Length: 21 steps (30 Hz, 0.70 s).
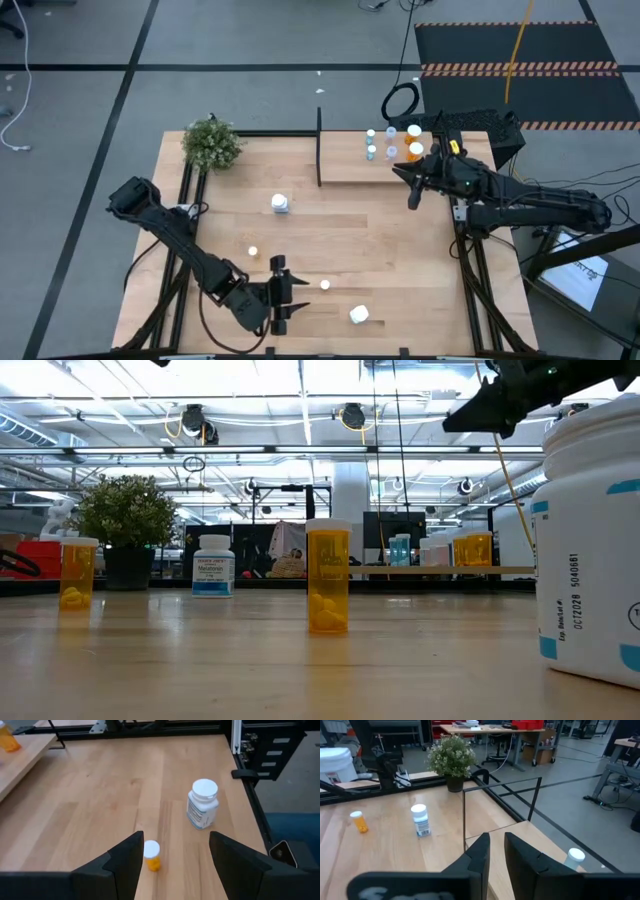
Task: Pick and place medicine bottles onto shelf by color
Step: Put the right small orange pill bottle on the shelf
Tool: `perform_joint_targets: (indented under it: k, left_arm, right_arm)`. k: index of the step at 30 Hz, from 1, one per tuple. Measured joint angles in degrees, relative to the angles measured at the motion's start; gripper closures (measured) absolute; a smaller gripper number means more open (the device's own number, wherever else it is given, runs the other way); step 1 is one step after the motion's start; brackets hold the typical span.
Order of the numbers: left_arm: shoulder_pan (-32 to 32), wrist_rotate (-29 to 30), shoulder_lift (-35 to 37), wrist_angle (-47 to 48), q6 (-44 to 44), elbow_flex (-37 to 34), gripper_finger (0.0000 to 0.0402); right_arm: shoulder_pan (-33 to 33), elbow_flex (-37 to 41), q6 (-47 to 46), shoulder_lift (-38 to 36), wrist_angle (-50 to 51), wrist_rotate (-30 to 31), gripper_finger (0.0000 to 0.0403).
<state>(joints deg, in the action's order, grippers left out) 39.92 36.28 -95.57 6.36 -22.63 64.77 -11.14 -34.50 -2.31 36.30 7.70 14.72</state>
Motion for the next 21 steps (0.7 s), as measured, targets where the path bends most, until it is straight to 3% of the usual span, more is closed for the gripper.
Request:
perform_joint_targets:
  k: [14,21]
  left_arm:
    - [-4.05,-3.18,-8.00,-11.48,7.59,0.05,0.0174]
    - [-5.88,-5.88,-9.39,-14.72,9.05,0.03,0.0174]
  right_arm:
    - [0.00,0.00,-5.61,2.74,4.75,-0.30,0.0353]
    - [0.00,0.00,-7.42,2.85,5.81,-5.69,0.0353]
